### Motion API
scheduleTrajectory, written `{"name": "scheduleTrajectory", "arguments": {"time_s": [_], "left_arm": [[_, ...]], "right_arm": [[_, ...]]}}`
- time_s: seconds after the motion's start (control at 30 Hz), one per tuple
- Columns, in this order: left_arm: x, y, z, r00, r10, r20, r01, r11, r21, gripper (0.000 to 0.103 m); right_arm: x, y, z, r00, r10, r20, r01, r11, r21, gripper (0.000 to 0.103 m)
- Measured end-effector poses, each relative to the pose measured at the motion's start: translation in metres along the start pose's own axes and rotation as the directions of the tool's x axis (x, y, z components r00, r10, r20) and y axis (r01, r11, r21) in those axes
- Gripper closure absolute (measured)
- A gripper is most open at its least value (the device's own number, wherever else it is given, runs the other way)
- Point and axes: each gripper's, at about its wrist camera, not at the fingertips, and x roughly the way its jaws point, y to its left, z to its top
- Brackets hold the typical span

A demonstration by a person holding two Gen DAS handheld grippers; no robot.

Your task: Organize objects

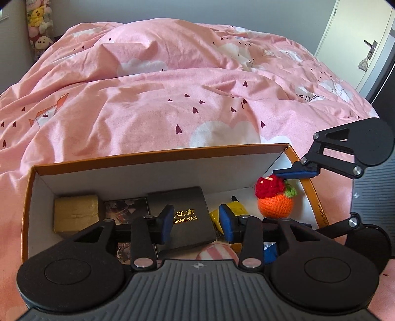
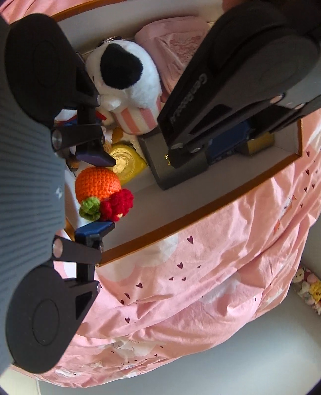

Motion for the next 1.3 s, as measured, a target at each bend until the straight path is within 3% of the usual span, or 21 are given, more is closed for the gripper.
{"name": "scheduleTrajectory", "arguments": {"time_s": [0.1,0.33,0.63,0.83,1.0,1.17,1.3], "left_arm": [[-0.002,0.004,-0.003,1.000,-0.009,0.005,0.010,1.000,-0.028,0.047],[-0.004,0.011,-0.010,1.000,-0.007,0.004,0.008,0.998,-0.060,0.045],[-0.017,0.009,-0.018,0.999,-0.030,0.017,0.031,0.996,-0.079,0.044],[-0.041,-0.003,-0.023,0.997,-0.026,0.073,0.030,0.998,-0.059,0.040],[-0.067,-0.012,-0.033,0.993,-0.013,0.115,0.017,0.999,-0.034,0.040],[-0.104,-0.027,-0.049,0.983,0.022,0.185,-0.025,1.000,0.016,0.040],[-0.138,-0.037,-0.066,0.968,0.048,0.245,-0.062,0.997,0.052,0.040]], "right_arm": [[0.014,0.001,0.003,0.999,0.014,-0.051,-0.016,0.999,-0.040,0.053],[0.032,0.000,0.006,0.991,0.003,-0.131,-0.012,0.998,-0.068,0.052],[0.017,0.002,0.005,0.990,-0.006,-0.142,-0.001,0.999,-0.055,0.047],[-0.009,0.007,0.005,0.994,-0.018,-0.108,0.018,1.000,-0.001,0.047],[-0.044,0.012,0.001,0.998,-0.023,-0.054,0.029,0.992,0.122,0.046],[-0.091,0.024,-0.010,0.997,-0.045,0.055,0.027,0.958,0.284,0.036],[-0.125,0.037,-0.016,0.985,-0.105,0.138,0.040,0.912,0.408,0.028]]}}
